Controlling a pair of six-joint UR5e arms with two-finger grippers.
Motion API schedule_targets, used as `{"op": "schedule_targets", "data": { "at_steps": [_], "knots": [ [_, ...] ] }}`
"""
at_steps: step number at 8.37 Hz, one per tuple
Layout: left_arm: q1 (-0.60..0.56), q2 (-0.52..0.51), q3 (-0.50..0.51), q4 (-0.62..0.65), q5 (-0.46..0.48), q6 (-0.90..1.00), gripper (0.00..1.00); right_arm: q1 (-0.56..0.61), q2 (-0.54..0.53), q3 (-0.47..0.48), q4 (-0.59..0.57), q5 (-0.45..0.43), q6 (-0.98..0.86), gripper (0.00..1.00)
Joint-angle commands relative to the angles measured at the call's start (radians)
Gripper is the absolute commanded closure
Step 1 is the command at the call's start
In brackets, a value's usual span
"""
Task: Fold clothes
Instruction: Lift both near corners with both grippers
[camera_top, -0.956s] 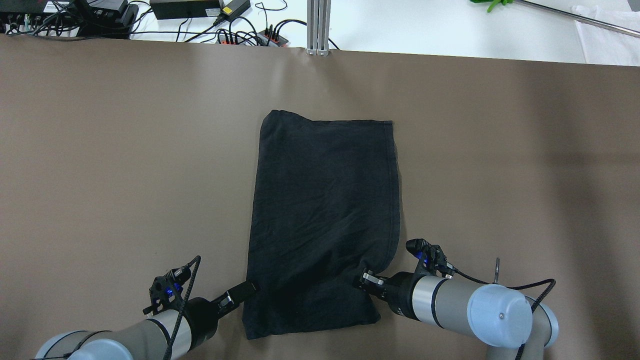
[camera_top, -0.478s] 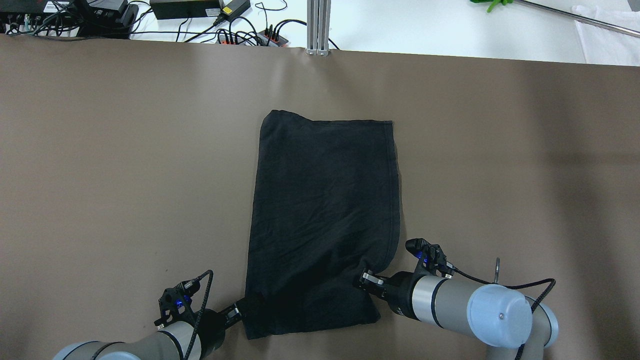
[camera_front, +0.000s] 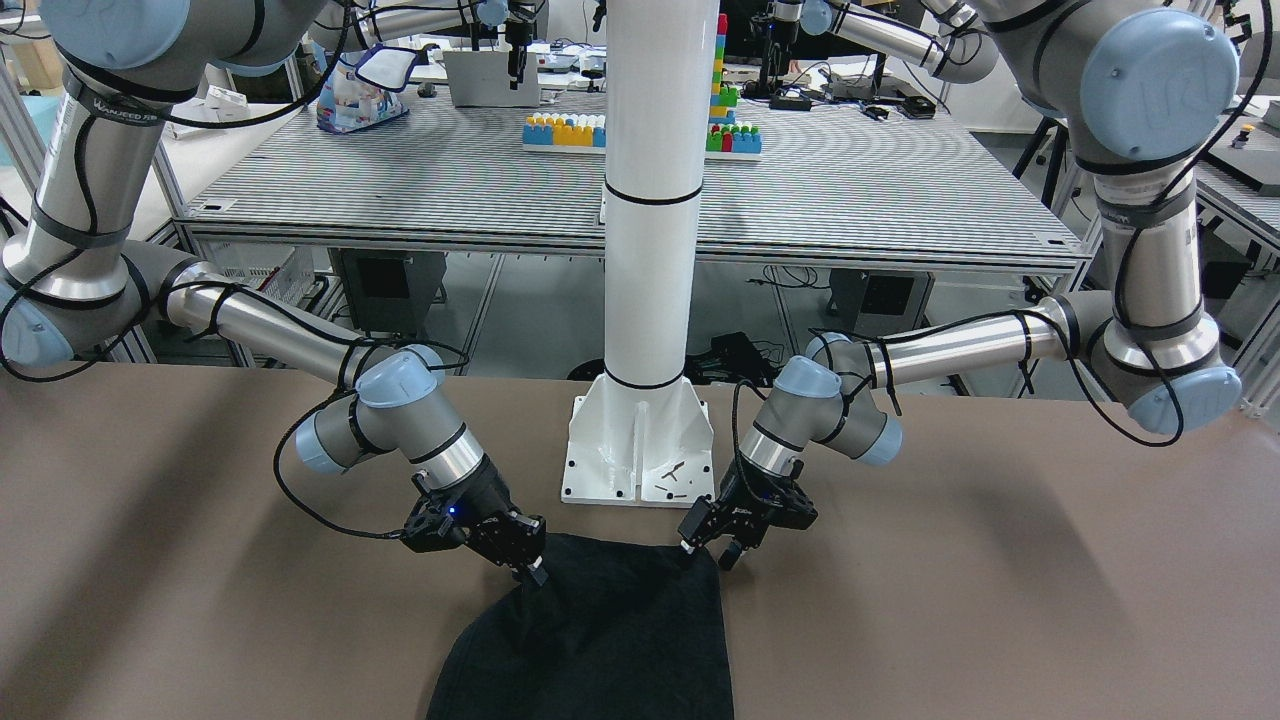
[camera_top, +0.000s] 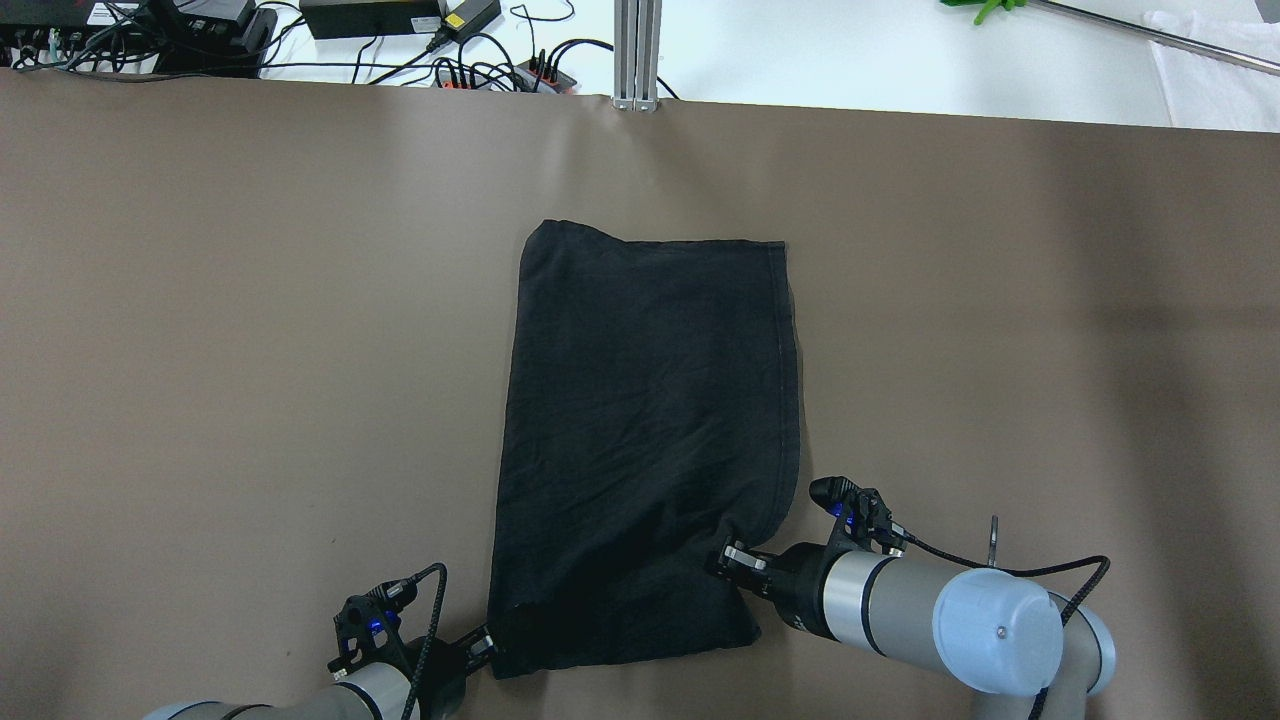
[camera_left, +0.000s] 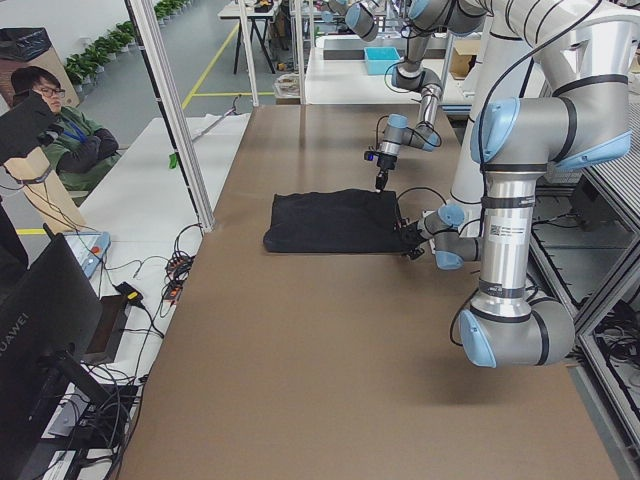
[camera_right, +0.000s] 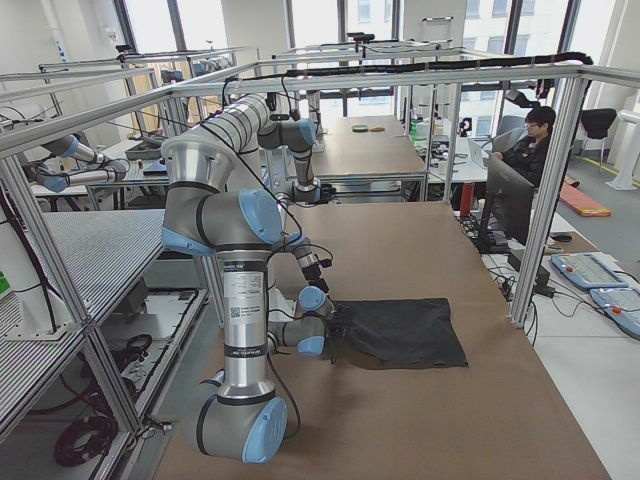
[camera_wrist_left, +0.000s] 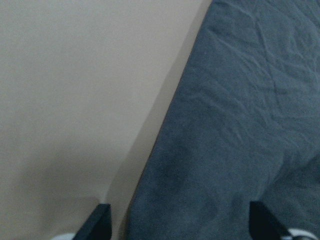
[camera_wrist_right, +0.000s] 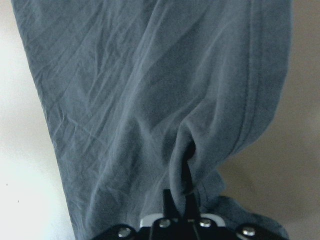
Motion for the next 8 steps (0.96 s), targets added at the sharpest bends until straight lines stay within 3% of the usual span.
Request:
{"op": "schedule_targets", "data": {
  "at_steps": [1, 2, 3, 8],
  "knots": [
    [0.003, -0.015, 0.010, 0.002, 0.018, -0.002, 0.51, 0.000, 0.000, 0.000, 0.000, 0.000, 0.000, 1.00],
    [0.003, -0.015, 0.008, 0.002, 0.021, -0.002, 0.89, 0.000, 0.003, 0.000, 0.000, 0.000, 0.000, 1.00],
    [0.003, -0.015, 0.000, 0.002, 0.020, 0.000, 1.00, 0.000, 0.002, 0.000, 0.000, 0.002, 0.000, 1.00],
    [-0.004, 0.084, -0.174, 0.003, 0.009, 0.035, 1.00, -0.018, -0.007, 0.043, 0.000, 0.005, 0.000, 1.00]
  ]
}}
